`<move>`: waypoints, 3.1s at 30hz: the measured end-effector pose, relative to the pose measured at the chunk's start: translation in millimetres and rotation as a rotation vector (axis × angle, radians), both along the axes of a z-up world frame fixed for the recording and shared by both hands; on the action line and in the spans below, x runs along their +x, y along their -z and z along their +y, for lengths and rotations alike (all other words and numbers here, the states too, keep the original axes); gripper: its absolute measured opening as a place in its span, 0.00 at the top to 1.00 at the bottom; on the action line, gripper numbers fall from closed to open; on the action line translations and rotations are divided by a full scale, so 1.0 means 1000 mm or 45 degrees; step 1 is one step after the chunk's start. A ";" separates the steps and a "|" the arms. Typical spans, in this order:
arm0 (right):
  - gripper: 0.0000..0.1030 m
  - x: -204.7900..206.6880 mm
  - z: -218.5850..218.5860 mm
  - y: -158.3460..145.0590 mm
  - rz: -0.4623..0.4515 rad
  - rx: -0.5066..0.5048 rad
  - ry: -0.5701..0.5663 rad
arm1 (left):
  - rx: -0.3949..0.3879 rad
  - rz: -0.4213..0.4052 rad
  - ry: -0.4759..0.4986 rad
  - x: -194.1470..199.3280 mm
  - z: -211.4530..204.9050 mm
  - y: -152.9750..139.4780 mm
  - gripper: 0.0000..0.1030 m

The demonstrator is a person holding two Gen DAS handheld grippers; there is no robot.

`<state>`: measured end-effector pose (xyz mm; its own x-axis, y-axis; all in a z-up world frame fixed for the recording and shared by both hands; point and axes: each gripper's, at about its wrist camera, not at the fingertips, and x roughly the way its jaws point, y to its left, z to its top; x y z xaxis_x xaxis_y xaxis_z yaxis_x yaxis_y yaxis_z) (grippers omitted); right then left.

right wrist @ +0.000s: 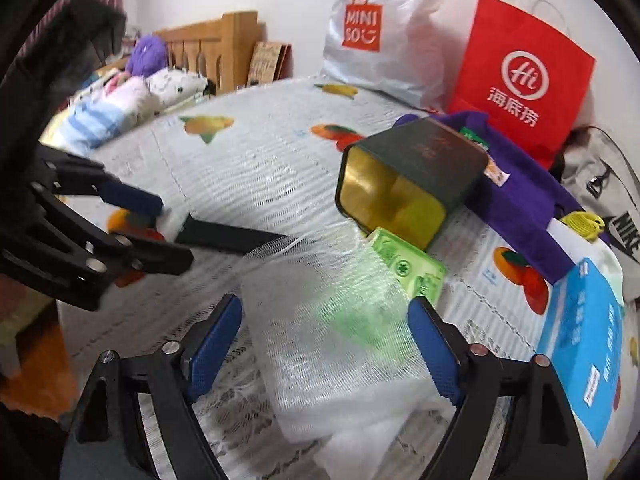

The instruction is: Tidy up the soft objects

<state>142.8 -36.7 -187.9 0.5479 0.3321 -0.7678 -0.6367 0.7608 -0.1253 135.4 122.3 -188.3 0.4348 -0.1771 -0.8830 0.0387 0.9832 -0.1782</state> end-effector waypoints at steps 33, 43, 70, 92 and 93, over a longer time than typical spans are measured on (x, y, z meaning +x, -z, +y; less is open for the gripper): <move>0.94 -0.018 -0.141 -0.074 0.008 0.410 0.391 | 0.123 -0.088 0.357 -0.010 -0.052 0.002 0.33; 0.94 -0.040 -0.172 -0.050 0.105 0.413 0.448 | 0.242 -0.149 0.371 0.014 -0.068 0.005 0.50; 0.93 -0.041 -0.194 0.012 0.284 0.313 0.589 | 0.160 -0.119 0.364 0.009 -0.080 0.003 0.78; 0.96 -0.050 -0.191 -0.008 0.242 0.355 0.565 | 0.137 -0.178 0.259 -0.009 -0.073 -0.018 0.81; 0.96 -0.050 -0.192 -0.010 0.242 0.360 0.571 | 0.139 -0.182 0.252 -0.010 -0.073 -0.021 0.81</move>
